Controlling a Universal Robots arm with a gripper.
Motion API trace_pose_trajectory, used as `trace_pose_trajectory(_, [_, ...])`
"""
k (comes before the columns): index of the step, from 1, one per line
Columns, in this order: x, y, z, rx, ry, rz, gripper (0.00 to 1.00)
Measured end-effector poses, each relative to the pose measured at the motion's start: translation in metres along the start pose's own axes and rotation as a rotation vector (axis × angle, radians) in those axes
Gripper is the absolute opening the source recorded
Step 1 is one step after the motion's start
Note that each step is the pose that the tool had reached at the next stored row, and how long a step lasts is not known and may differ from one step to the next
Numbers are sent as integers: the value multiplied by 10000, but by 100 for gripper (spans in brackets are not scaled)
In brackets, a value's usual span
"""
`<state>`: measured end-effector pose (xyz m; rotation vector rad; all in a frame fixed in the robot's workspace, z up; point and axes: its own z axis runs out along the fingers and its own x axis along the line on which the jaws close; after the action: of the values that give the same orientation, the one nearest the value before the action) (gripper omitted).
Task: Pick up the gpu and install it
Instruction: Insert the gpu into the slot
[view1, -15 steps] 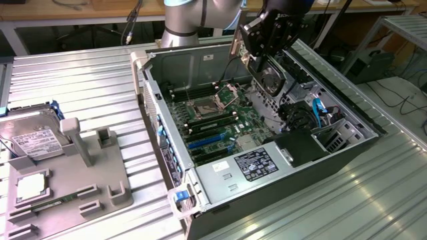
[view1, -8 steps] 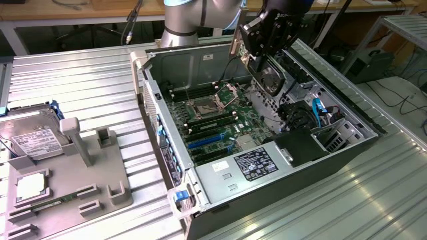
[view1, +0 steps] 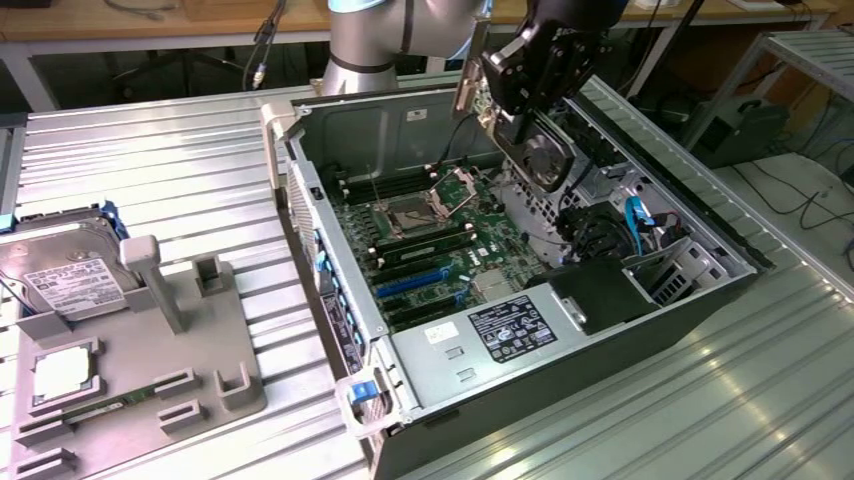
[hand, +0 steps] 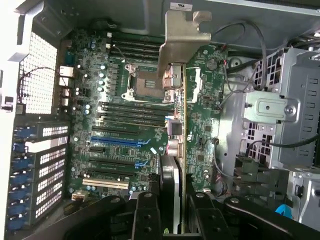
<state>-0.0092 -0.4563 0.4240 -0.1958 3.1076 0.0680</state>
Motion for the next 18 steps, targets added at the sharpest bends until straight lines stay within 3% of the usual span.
trace_pose_trajectory(5, [2,0,0,-29,41,-985,28])
trace_pose_trajectory(18, [4,-1,0,-74,104,-2479,28])
